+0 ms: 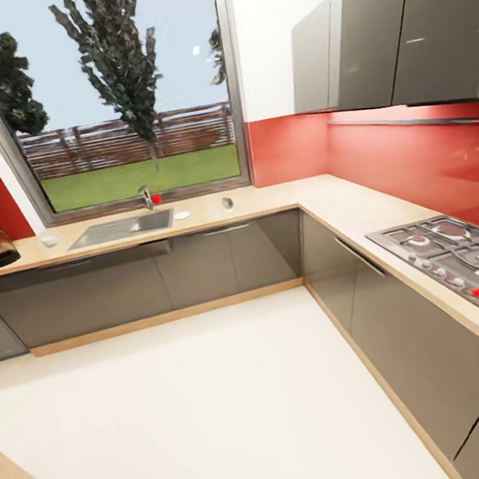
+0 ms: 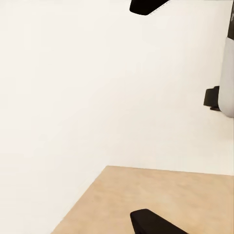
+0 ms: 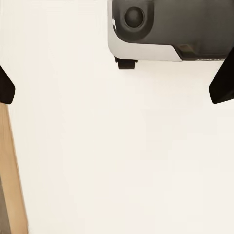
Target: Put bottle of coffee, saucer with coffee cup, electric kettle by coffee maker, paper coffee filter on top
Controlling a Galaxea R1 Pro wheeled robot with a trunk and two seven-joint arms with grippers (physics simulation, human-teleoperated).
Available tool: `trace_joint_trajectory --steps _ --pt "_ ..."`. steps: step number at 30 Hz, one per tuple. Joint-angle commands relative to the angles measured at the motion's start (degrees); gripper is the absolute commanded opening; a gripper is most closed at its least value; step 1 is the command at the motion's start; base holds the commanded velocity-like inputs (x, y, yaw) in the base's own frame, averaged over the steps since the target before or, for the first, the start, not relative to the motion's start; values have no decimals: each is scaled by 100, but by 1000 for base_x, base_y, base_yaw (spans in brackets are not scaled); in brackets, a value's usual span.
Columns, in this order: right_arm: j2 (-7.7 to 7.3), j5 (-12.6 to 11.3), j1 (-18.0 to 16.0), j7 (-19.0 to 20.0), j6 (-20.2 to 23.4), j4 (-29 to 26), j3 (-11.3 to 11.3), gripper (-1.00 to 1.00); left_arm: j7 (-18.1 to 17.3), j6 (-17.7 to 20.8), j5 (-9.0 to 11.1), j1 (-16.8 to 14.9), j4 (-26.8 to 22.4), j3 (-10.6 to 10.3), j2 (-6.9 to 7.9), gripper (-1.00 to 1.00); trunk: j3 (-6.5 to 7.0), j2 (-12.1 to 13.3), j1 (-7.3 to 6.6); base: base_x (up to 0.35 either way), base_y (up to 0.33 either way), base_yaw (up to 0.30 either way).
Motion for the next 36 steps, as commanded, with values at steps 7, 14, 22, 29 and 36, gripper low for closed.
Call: trace_joint_trajectory --steps 7,14,22,29,36 --pt "0 0 1 -2 -9 -6 -3 100 5 -16 45 -4 3 -9 1 100 -10 -10 7 336 0 0" --pt "0 1 1 -2 -9 -6 -3 100 3 -19 45 -4 3 -9 1 100 -10 -10 7 336 0 0" --pt "1 0 1 -2 -9 -6 -3 100 1 -15 45 -4 3 -10 0 100 -10 -10 7 336 0 0" --pt "1 0 1 -2 -13 -8 -3 100 -1 -18 45 -4 3 -10 0 100 -10 -10 7 336 0 5" --pt "0 0 1 -2 -16 -14 -3 100 1 -19 45 -4 3 -9 1 100 -10 -10 7 336 0 134"
